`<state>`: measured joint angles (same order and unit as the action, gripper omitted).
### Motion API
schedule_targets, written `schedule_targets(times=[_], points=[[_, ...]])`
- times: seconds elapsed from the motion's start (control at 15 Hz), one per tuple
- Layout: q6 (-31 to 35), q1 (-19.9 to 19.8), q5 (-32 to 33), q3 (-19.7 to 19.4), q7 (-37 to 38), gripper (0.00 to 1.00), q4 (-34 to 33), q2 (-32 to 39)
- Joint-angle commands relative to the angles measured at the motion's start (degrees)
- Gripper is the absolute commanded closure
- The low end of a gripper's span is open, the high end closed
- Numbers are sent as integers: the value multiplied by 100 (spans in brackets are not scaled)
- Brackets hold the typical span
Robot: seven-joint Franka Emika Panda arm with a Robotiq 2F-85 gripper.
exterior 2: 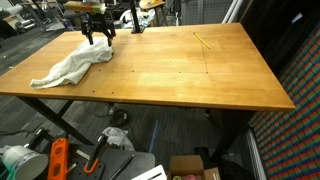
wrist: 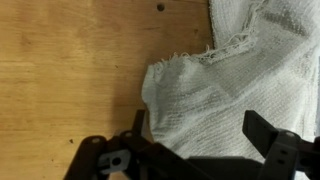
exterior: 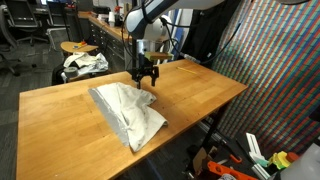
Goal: Fold the white towel on the table in half.
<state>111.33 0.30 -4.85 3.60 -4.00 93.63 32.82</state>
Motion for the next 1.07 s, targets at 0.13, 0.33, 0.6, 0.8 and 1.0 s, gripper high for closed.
schedule_targets(times=[0.13,0.33,0.6,0.8,1.0], points=[[-173,-52,-246,7,48,0,-330,413],[-277,-68,-293,19,25,0,-359,511],[-375,-84,-363,36,-7,42,-377,537],[-505,-96,-428,50,-30,65,-392,482],[-527,-100,-507,57,-10,89,-401,407]])
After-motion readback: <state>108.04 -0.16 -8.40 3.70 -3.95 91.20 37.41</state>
